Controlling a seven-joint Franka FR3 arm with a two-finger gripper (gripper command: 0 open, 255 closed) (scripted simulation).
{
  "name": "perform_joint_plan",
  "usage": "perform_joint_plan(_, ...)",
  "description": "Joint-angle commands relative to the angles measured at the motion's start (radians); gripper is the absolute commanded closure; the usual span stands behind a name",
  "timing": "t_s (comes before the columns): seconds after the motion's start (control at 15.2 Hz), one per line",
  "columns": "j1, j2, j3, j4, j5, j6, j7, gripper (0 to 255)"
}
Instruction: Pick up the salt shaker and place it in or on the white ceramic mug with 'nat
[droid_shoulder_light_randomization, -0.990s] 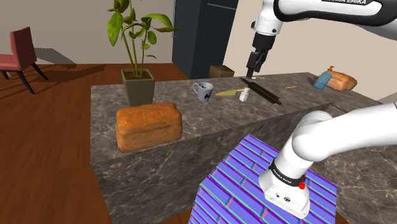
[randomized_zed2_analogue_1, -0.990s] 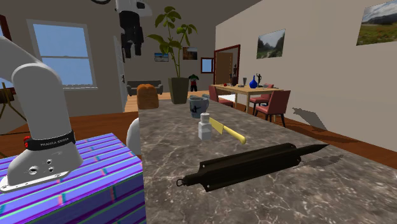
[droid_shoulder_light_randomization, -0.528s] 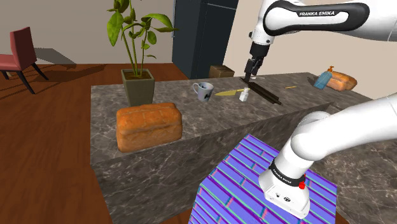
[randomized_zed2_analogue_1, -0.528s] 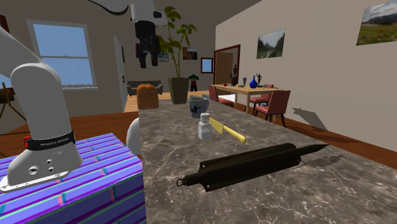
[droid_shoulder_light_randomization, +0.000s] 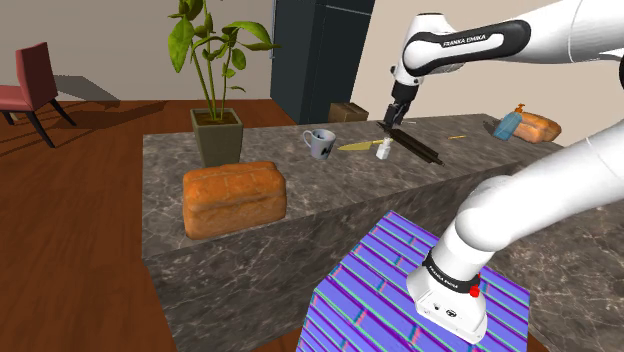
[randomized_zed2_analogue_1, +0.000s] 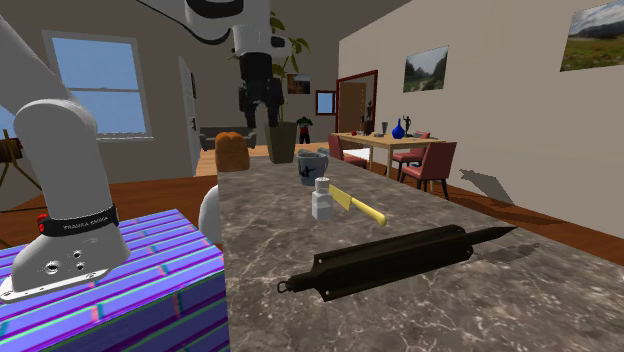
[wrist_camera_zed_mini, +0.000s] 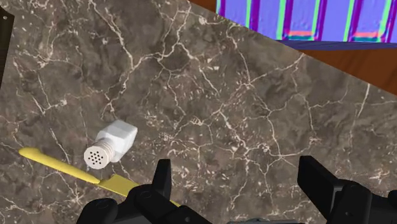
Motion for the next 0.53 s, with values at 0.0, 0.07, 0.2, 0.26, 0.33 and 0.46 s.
perform_joint_plan(0.0,-0.004,0.057,-0.036,0.018,-0.003,0.050,-0.032,0)
perform_joint_plan(0.07,-0.006,0.087,-0.055,0.029,-0.002,0.076,-0.049,0)
perform_joint_plan(0.2,-0.008,0.152,-0.092,0.054,0.006,0.125,-0.087,0)
perform_joint_plan(0.26,-0.009,0.185,-0.110,0.068,0.014,0.149,-0.107,0)
perform_joint_plan(0.33,-0.009,0.220,-0.128,0.084,0.024,0.172,-0.128,0)
perform_joint_plan(0.46,-0.010,0.292,-0.163,0.119,0.051,0.217,-0.173,0)
